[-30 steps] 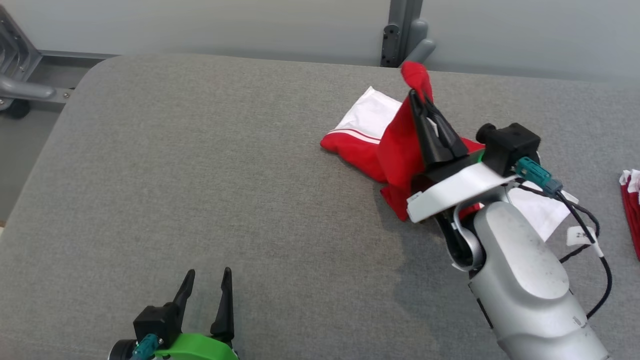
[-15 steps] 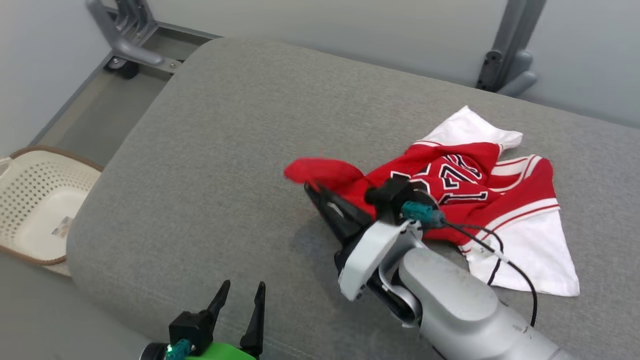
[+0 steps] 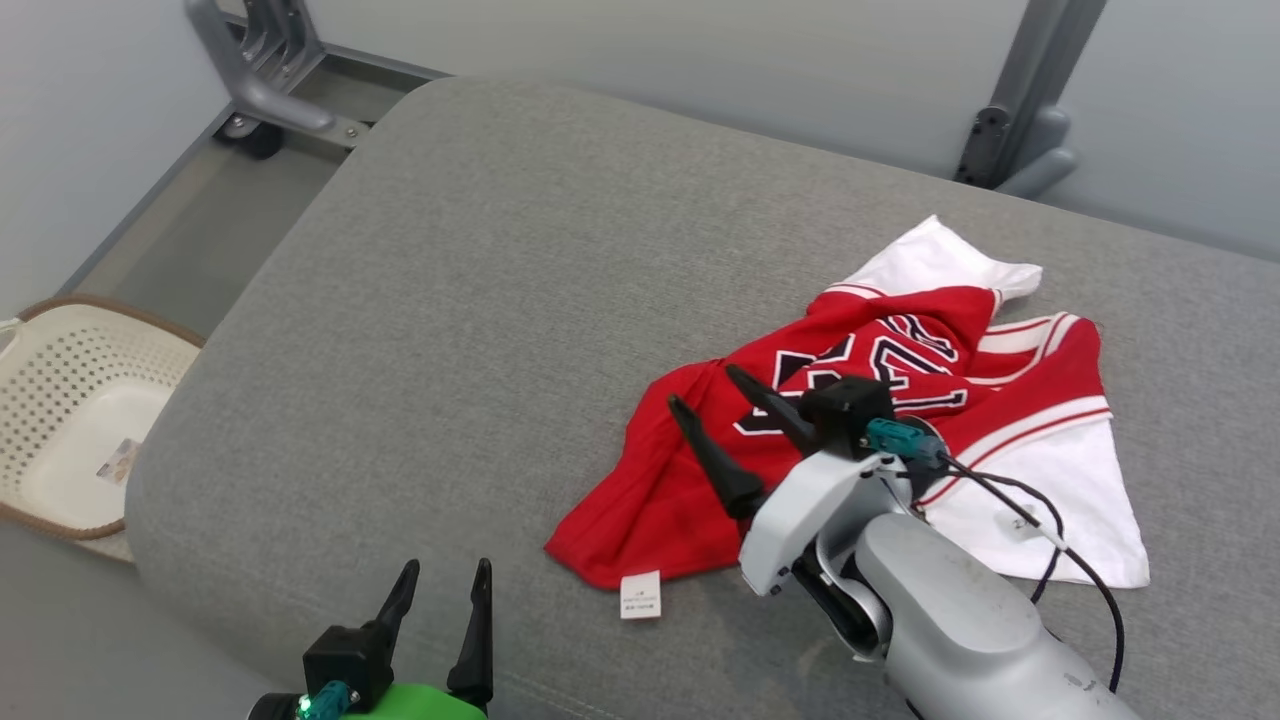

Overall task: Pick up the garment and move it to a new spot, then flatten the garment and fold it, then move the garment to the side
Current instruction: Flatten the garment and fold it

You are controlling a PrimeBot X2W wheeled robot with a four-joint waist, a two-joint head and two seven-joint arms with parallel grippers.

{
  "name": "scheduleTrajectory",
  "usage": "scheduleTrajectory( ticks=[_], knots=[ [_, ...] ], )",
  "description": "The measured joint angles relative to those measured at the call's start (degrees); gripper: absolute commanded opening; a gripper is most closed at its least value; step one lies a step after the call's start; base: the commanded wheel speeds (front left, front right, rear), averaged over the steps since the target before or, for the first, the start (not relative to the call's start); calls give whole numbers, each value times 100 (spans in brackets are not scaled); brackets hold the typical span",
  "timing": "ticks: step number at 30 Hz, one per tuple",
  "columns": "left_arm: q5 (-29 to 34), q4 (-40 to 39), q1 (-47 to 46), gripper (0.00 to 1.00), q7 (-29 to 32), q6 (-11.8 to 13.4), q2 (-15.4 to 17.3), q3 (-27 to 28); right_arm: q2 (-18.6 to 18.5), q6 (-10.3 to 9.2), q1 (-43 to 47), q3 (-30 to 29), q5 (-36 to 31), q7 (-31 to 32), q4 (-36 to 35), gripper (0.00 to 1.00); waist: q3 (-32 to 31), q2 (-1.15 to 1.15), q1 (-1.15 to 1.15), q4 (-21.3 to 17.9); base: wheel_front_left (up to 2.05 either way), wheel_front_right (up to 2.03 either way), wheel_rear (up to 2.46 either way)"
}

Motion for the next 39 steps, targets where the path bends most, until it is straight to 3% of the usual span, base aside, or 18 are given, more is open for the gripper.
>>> scheduleTrajectory(
  ticks=[13, 18, 31, 39],
  knots=[
    [165, -133, 9, 100, 0, 70, -1, 434, -225, 0, 1360, -2204, -1222, 0, -847, 100, -211, 0, 0, -1196, 0, 0, 0],
    [236, -164, 36, 100, 0, 82, -2, 695, -179, 0, 1797, -2758, -1544, 0, -1118, 100, -299, 0, 0, -1674, 0, 0, 0],
    [536, -321, 320, 100, 0, 131, -3, 1382, -20, 0, 2321, -3238, -1724, 0, -1462, 100, -446, 0, 0, -2676, 0, 0, 0],
    [616, -419, 429, 100, 0, 88, -4, 1500, 11, 0, 2438, -3274, -1749, 0, -1532, 100, -530, 0, 0, -2945, 0, 0, 0]
  ],
)
